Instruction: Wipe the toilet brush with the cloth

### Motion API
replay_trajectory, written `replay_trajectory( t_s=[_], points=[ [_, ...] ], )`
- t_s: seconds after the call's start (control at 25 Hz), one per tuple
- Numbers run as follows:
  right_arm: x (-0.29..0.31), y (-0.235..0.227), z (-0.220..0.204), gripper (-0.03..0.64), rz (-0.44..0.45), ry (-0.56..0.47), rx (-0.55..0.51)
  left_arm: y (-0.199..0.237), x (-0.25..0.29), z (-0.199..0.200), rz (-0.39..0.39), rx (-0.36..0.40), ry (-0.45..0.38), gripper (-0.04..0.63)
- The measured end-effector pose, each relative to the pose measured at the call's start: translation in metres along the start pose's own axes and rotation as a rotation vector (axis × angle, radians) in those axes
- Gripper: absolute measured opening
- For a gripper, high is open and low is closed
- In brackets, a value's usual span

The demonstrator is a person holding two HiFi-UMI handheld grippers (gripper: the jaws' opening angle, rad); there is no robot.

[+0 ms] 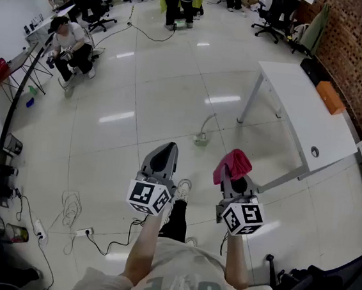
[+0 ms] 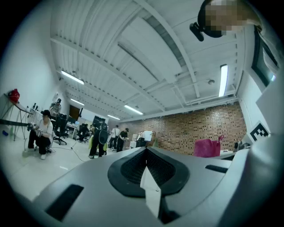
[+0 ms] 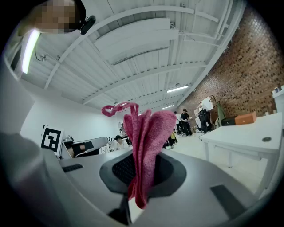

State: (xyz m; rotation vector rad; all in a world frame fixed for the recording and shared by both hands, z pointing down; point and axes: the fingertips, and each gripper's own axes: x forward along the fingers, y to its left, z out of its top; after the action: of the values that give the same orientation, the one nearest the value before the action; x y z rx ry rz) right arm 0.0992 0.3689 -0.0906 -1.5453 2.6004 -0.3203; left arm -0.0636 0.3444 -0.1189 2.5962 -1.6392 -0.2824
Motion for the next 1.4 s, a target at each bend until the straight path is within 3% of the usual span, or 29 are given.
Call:
replay_trajectory(
  t_s=[0.2, 0.44, 0.72, 1.04, 1.24, 1.4],
  points=[
    [0.092, -0.046, 0.003, 0.031, -0.016, -0.025, 0.029, 0.052, 0.091, -0.015, -0.02, 0.002, 0.008, 0.002],
    [0.222, -0.088, 0.04, 0.031, -0.033, -0.035, 0.006, 0.122, 0.218, 0.002, -0.061, 0.01, 0.002, 0.002],
    [0.355, -0.13, 0.051, 0.031, -0.044, -0.042, 0.02, 0.203, 0.346, -0.004, -0.113, 0.013, 0.028, 0.002],
    [0.404, -0.186, 0.059, 0.031, -0.071, -0.044, 0.025, 0.208, 0.41, -0.037, -0.162, -0.002, 0.072, 0.002],
    [0.408, -0.211, 0.043, 0.031, -0.052, -0.044, 0.016, 0.199, 0.418, -0.062, -0.172, 0.014, 0.068, 0.002],
    [0.418, -0.227, 0.02, 0.031, -0.004, -0.098, -0.03, 0.203, 0.427, -0.089, -0.183, 0.032, 0.004, 0.002]
  ],
)
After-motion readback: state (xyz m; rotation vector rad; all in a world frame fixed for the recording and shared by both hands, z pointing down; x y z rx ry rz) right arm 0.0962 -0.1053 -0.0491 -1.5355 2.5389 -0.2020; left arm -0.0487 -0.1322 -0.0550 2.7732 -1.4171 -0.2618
